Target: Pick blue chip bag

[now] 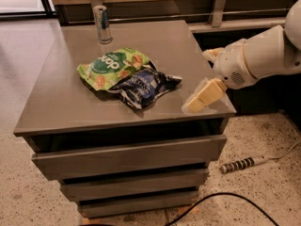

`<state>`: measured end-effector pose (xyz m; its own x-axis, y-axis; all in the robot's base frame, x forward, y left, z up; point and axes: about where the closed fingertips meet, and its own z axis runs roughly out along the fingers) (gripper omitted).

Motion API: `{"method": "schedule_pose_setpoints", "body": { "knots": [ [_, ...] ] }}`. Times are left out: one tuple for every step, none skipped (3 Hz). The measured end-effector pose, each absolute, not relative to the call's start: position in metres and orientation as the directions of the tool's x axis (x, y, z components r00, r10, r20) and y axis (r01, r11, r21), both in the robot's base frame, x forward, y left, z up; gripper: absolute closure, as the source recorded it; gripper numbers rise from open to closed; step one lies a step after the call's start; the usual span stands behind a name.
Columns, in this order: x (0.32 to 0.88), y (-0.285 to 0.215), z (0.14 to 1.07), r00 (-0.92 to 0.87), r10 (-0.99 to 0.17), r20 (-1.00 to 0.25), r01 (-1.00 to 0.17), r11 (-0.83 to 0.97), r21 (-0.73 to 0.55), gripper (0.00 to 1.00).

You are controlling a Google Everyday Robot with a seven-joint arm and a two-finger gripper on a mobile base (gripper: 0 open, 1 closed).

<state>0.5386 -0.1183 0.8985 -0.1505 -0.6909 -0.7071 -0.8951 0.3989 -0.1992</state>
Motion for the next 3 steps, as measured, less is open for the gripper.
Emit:
{"method": "schedule_pose_setpoints", "body": {
  "knots": [
    [0.566,-0.109,0.888,-0.146,-0.649,-0.747,-0.877,0.434,-0.205,0.00],
    [0.597,-0.089,0.866,-0.147,-0.598,-0.788,-0.881,0.441,-0.170,0.00],
    [0.614,-0.078,0.848,-0.160,-0.558,-0.814,-0.883,0.449,-0.135,0.00]
  ]
}}
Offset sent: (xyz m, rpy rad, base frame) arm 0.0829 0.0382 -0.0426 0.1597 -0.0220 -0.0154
